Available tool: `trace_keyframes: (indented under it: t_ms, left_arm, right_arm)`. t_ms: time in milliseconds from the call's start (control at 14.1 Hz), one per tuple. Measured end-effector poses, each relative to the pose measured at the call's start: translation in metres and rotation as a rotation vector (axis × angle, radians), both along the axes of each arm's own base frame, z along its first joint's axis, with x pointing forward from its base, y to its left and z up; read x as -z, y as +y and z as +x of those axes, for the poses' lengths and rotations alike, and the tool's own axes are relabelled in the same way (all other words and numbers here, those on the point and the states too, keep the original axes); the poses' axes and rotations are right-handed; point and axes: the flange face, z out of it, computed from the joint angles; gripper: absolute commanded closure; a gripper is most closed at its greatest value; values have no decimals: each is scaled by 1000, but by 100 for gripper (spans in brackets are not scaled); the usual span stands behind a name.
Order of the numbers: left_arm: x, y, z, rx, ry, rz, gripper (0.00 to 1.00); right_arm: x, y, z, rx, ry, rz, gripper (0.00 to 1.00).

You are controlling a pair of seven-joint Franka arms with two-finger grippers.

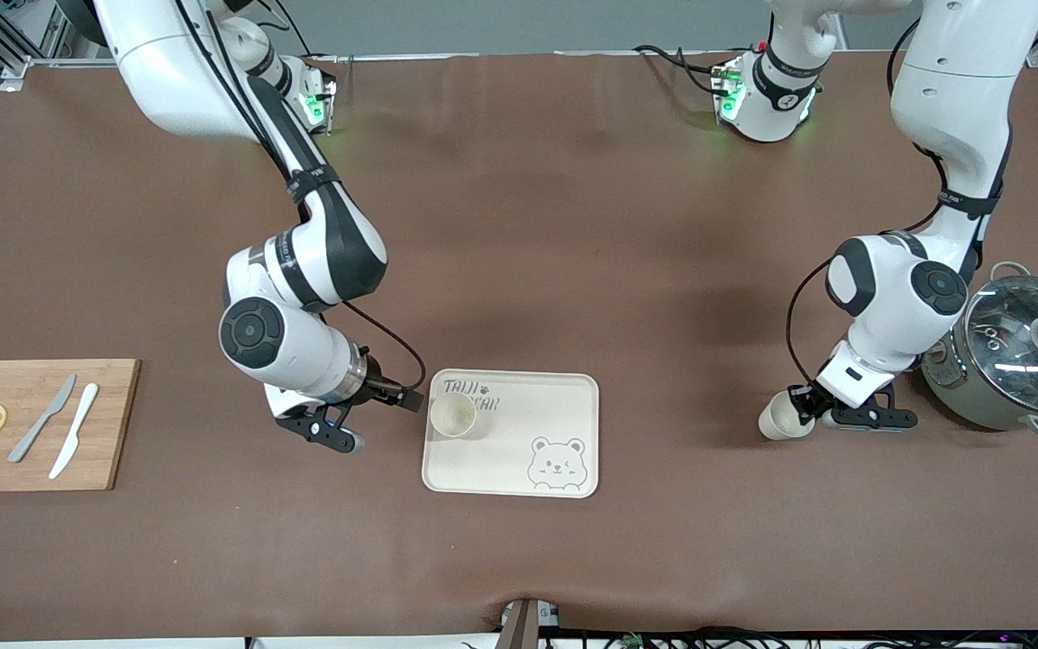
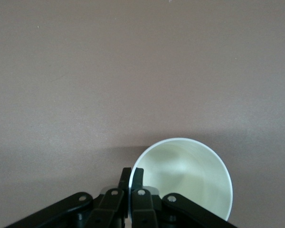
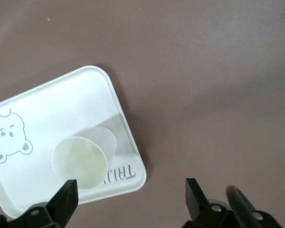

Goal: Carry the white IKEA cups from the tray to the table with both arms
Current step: 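Grasp the second cup with the right gripper while the left releases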

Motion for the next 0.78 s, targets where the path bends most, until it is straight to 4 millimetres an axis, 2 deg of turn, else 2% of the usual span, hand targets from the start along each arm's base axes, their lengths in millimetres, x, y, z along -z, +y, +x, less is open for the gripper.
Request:
trace_keyframes:
  t_ms: [639,781]
  left_arm:
    - [7,-1,-2,-1,-12,2,100]
    - [7,-1,-2,-1,-16,3,51]
  right_arm:
    - [44,44,-10,48,-21,6,0]
    - [51,48,-12,46,-19,5,3]
